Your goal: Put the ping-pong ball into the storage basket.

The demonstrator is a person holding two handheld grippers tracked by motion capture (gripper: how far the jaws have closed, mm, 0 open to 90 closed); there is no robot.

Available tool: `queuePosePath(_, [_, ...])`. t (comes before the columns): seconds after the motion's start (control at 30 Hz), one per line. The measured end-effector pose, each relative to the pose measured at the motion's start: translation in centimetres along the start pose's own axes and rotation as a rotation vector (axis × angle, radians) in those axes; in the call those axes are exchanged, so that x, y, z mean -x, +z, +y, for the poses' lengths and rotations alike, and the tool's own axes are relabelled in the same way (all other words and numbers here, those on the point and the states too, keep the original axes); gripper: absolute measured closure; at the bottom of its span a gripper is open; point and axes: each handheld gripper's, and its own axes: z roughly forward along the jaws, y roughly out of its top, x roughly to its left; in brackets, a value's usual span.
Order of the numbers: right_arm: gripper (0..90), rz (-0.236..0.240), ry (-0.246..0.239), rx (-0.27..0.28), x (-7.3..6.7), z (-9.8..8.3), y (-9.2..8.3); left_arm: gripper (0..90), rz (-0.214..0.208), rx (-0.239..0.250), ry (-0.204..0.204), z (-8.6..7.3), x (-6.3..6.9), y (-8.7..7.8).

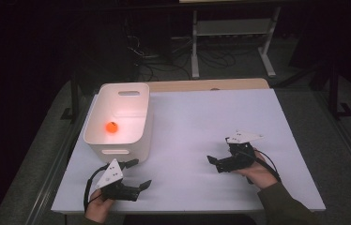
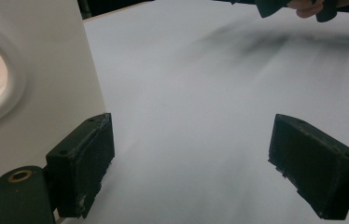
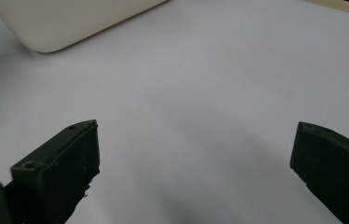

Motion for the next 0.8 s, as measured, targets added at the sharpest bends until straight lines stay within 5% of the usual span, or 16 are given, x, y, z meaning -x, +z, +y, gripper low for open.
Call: queuePosePath(0.8, [1.0,-0.092,0.046,0.031,1.2,-4.3,-3.6,14.1,0.001,-0.002,-0.002,0.0,0.0,0.0])
